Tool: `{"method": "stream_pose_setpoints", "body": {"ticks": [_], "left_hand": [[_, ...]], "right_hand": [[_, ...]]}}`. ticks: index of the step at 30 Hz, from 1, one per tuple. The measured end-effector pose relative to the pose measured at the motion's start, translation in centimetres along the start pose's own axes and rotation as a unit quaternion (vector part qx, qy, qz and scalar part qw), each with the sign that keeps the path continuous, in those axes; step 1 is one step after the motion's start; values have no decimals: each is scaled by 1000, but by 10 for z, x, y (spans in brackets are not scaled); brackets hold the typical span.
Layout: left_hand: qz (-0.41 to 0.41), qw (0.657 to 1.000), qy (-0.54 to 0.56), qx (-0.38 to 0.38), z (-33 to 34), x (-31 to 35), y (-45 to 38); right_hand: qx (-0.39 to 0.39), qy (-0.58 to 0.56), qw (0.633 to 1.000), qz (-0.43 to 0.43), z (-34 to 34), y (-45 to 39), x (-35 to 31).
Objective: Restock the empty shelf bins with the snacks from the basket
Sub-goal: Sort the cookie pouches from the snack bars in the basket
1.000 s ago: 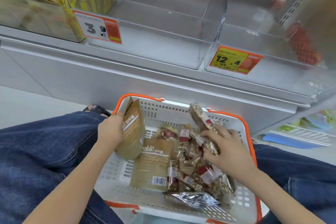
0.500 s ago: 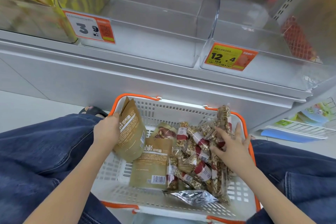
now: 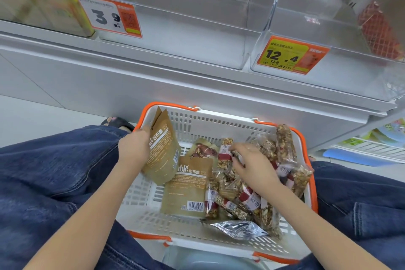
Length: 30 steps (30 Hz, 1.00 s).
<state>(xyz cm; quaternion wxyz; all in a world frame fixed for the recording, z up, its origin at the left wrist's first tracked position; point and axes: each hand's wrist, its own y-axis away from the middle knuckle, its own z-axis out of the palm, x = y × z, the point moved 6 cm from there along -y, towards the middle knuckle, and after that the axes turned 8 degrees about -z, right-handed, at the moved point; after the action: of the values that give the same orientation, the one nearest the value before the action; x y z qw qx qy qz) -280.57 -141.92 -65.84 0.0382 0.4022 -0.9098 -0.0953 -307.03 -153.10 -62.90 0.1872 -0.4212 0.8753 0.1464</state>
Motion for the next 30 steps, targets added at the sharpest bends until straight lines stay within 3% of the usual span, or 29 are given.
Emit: {"method": "stream_pose_setpoints", "body": {"ticks": [3, 6, 12, 17, 22, 27, 30], "left_hand": [[-3, 1000, 4, -7, 5, -1, -1], [-6, 1000, 14, -5, 8, -3, 2], [-22, 1000, -15, -17, 12, -1, -2], [-29, 999, -30, -25, 18, 0, -8], [-45, 999, 2, -23, 18, 1, -8], [-35, 998, 36, -47, 30, 10, -10], [-42, 997, 44, -41, 34, 12, -7]], "right_hand": [[-150, -59, 987, -8, 63, -29, -9], [-220, -87, 972, 7, 114, -54, -9], [-277, -23, 957, 82, 172, -89, 13], [-311, 72, 944, 78, 182, -95, 16], [-332, 94, 930, 125, 182, -93, 21], [-357, 18, 930, 84, 165, -85, 0], [-295, -93, 945, 106, 134, -79, -9]]}}
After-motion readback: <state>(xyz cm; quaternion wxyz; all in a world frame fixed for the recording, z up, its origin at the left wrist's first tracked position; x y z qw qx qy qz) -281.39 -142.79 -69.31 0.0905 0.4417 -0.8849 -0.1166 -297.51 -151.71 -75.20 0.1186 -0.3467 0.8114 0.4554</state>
